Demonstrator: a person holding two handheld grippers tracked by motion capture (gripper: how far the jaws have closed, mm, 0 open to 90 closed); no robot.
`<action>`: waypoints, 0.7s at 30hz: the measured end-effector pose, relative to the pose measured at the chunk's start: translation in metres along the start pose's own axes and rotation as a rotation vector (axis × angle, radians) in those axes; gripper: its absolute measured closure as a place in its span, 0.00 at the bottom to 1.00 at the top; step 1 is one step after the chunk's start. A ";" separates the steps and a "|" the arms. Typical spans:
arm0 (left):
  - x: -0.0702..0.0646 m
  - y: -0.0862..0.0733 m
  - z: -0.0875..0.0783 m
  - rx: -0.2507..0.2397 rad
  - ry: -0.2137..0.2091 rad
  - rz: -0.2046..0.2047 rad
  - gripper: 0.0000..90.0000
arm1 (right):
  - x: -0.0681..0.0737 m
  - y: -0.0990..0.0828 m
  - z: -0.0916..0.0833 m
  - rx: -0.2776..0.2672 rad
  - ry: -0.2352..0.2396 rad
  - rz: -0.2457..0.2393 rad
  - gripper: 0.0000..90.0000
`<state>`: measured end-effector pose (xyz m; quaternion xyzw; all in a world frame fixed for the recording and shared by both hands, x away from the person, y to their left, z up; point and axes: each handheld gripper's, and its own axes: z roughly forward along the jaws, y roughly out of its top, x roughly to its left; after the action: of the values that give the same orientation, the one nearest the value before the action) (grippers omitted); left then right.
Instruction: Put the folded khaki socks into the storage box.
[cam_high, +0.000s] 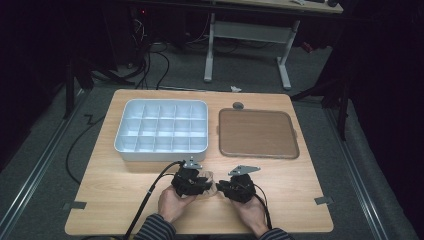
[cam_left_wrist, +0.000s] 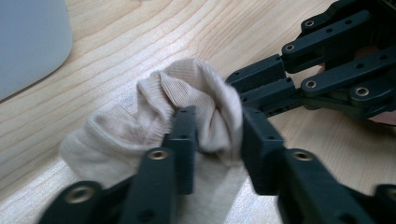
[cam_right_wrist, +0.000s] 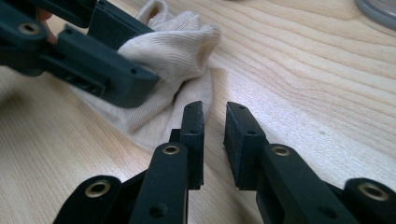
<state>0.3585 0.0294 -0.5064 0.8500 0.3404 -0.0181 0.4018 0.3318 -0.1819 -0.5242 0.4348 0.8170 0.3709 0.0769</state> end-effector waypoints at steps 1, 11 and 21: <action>0.000 0.000 -0.001 -0.002 -0.009 0.001 0.69 | 0.000 0.000 -0.001 -0.002 -0.003 -0.001 0.87; -0.006 -0.003 -0.021 -0.060 -0.023 0.021 0.60 | -0.003 0.001 -0.018 -0.033 -0.026 0.006 0.87; 0.010 -0.022 -0.038 -0.092 0.083 -0.061 0.62 | 0.014 0.015 -0.040 -0.099 -0.034 -0.070 0.89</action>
<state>0.3439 0.0709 -0.4983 0.8198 0.3830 0.0204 0.4252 0.3157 -0.1875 -0.4828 0.4079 0.8110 0.4003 0.1250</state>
